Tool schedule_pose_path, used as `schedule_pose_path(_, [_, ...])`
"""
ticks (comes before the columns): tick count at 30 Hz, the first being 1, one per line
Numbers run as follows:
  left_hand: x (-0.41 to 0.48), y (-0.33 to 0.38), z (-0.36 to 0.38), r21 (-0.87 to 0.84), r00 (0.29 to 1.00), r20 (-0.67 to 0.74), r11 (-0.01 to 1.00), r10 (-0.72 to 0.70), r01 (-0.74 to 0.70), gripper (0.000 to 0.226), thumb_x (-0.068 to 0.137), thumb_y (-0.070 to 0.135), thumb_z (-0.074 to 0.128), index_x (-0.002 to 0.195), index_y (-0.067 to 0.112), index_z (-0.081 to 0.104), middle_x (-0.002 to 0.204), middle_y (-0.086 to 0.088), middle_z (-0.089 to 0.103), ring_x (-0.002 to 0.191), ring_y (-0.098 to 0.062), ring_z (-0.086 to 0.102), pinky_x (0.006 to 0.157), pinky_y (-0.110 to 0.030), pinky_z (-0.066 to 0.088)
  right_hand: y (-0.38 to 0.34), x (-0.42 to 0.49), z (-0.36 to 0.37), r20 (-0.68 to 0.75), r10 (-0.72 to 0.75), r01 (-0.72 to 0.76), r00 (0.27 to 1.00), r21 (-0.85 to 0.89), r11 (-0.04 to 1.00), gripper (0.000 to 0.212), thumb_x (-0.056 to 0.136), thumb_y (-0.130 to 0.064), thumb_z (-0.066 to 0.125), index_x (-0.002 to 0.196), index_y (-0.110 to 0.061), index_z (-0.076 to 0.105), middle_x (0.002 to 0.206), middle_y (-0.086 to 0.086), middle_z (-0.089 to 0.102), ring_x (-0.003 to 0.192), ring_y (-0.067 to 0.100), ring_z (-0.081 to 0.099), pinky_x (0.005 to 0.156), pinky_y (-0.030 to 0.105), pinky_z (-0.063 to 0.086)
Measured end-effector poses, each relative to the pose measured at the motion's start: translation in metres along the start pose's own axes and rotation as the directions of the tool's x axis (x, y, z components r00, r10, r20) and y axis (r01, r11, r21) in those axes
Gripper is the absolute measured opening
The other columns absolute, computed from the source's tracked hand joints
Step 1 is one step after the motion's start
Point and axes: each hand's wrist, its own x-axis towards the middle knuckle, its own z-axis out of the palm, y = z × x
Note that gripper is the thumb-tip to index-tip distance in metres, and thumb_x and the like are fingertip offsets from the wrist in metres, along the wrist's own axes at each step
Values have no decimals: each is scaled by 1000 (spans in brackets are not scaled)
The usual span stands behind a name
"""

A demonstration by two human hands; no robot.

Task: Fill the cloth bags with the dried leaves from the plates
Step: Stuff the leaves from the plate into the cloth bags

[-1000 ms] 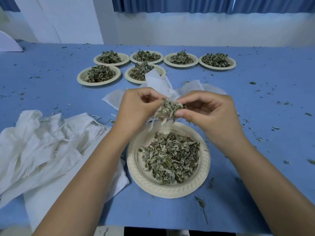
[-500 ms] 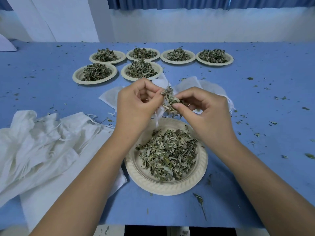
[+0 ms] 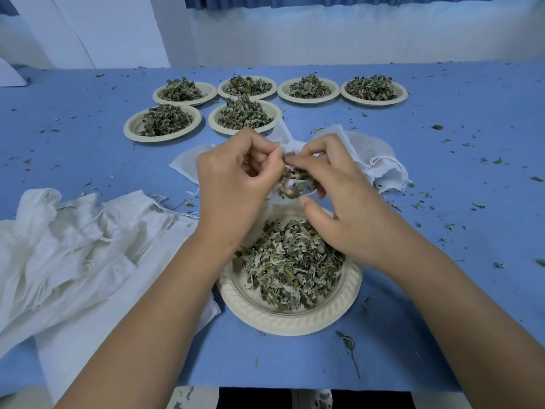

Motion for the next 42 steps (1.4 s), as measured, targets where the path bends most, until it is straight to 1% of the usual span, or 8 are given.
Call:
schedule_pose_path(13, [-5, 3, 5, -32, 995, 84, 998, 57, -54, 9, 83, -2, 67, 82, 6, 67, 65, -8, 64, 60, -18, 59, 57, -32, 53, -7, -2, -3, -468, -120, 157, 876, 40, 987, 5, 82, 4, 71, 83, 0, 71, 81, 8, 69, 74, 12, 63, 67, 20, 52])
schedule_pose_path(18, [-6, 4, 6, -68, 995, 98, 997, 31, -24, 7, 85, 0, 69, 80, 6, 67, 68, -1, 65, 60, -13, 60, 57, -23, 51, -2, -1, -1, -183, -73, 25, 980, -250, 968, 15, 87, -9, 58, 85, -12, 72, 82, -4, 71, 68, 13, 63, 57, 39, 52])
schedule_pose_path(22, [-3, 1, 4, -59, 999, 49, 998, -8, 11, 6, 86, 1, 69, 80, 4, 67, 67, -3, 65, 58, -15, 60, 57, -22, 51, -3, 0, -9, -212, -54, 52, 976, -18, 998, 27, 80, 1, 46, 96, -8, 67, 104, -2, 66, 84, 6, 61, 63, 30, 49])
schedule_pose_path(25, [-3, 3, 4, -60, 998, 43, 997, -35, 38, 7, 86, 0, 69, 79, 2, 67, 65, -5, 64, 55, -14, 58, 56, -19, 48, -5, -2, -13, -313, -94, 124, 945, 75, 989, 25, 73, 6, 41, 86, -3, 61, 94, 6, 62, 86, 15, 62, 55, 36, 44])
schedule_pose_path(31, [-3, 8, 2, -187, 992, 78, 976, -98, 111, 7, 86, 2, 69, 81, 7, 66, 64, 5, 62, 53, -1, 54, 55, -15, 45, -3, -3, -2, 38, -69, 73, 997, -107, 992, 34, 78, -8, 42, 103, -8, 65, 96, 0, 65, 66, 14, 53, 61, 42, 49])
schedule_pose_path(34, [-2, 8, 2, -184, 991, 60, 975, -117, 126, 8, 87, 5, 69, 80, 8, 66, 63, 0, 63, 54, -6, 55, 53, -21, 48, 0, -1, -9, -62, -110, 108, 992, -45, 993, 34, 81, -4, 45, 108, -9, 65, 108, -2, 66, 84, 18, 63, 66, 39, 52])
schedule_pose_path(38, [0, 8, 0, -198, 987, 45, 967, -155, 161, 18, 87, 6, 70, 75, 17, 64, 59, 5, 61, 50, -7, 53, 50, -24, 46, 0, -2, -18, -221, -217, 208, 951, -65, 976, 25, 82, 2, 46, 94, -4, 67, 94, 4, 65, 75, 24, 61, 61, 33, 47])
schedule_pose_path(42, [-1, 12, 0, -261, 980, 154, 952, -125, 163, 18, 86, 6, 70, 75, 17, 64, 57, 11, 61, 48, -3, 53, 49, -15, 42, -3, -3, -7, 58, -177, 182, 983, -97, 979, 20, 82, -3, 47, 94, -4, 63, 89, -3, 58, 73, 18, 57, 64, 41, 49])
